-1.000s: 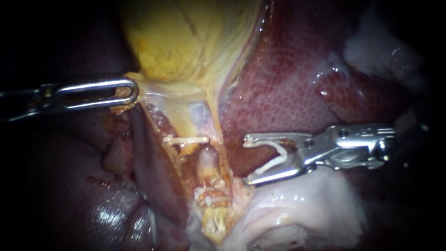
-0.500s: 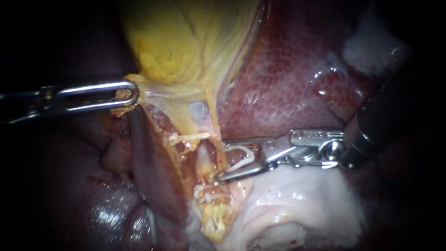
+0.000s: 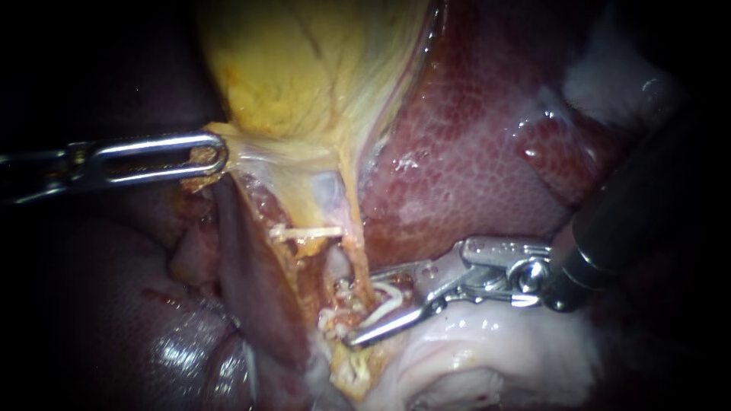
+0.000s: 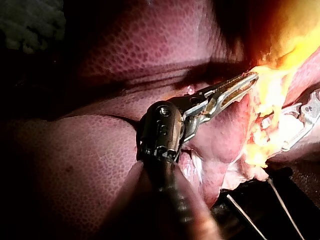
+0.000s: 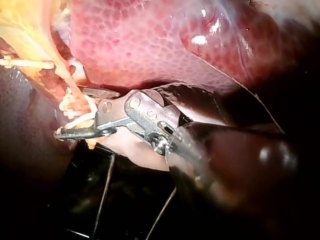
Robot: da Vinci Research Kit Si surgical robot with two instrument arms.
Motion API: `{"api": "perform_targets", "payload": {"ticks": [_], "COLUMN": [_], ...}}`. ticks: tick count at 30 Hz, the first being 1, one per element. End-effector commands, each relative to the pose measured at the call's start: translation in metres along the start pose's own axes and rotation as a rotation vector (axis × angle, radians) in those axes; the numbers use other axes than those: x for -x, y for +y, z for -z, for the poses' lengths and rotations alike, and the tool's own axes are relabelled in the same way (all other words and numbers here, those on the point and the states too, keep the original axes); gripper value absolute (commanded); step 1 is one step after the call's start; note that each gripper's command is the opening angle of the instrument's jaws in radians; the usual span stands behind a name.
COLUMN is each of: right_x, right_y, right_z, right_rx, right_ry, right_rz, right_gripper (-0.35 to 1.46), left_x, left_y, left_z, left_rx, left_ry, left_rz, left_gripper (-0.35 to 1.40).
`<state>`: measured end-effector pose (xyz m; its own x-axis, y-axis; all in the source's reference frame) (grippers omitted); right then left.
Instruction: Clipping first clip right tube
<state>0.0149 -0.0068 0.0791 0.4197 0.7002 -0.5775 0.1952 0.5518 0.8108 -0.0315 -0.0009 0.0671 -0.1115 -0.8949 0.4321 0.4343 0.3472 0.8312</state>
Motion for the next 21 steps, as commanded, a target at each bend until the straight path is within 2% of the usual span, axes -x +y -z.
{"api": "perform_targets", "payload": {"ticks": [1, 4, 7, 8, 11, 14, 21], "right_x": [0.0004, 0.0010, 0.0008, 0.0006, -0.0003, -0.0004, 0.0012], "right_y": [0.0000, 0.0000, -0.0002, -0.0003, -0.0004, -0.0002, -0.0001], "right_z": [-0.0001, -0.0003, -0.0001, 0.0001, 0.0014, 0.0021, 0.0011], "right_rx": [0.001, 0.001, -0.003, -0.005, -0.009, -0.010, -0.001], "right_ry": [-0.002, -0.004, -0.005, -0.005, -0.012, -0.018, -0.040], "right_rz": [-0.007, -0.014, -0.021, -0.021, -0.040, -0.041, -0.048], "right_gripper": [0.56, 0.54, 0.46, 0.34, -0.34, -0.35, -0.35], "left_x": [-0.0001, -0.0002, -0.0003, -0.0003, -0.0003, -0.0003, -0.0003], "left_y": [0.0001, 0.0001, 0.0001, 0.0001, 0.0001, 0.0001, 0.0001], "left_z": [0.0000, -0.0001, -0.0002, -0.0002, -0.0002, -0.0002, -0.0002], "left_rx": [0.000, 0.001, 0.002, 0.002, 0.002, 0.002, 0.001], "left_ry": [0.000, -0.001, -0.001, -0.001, -0.001, -0.001, -0.001], "left_rz": [0.000, -0.001, -0.002, -0.002, -0.002, -0.002, -0.002], "left_gripper": [-0.35, -0.35, -0.35, -0.35, -0.35, -0.35, -0.35]}}
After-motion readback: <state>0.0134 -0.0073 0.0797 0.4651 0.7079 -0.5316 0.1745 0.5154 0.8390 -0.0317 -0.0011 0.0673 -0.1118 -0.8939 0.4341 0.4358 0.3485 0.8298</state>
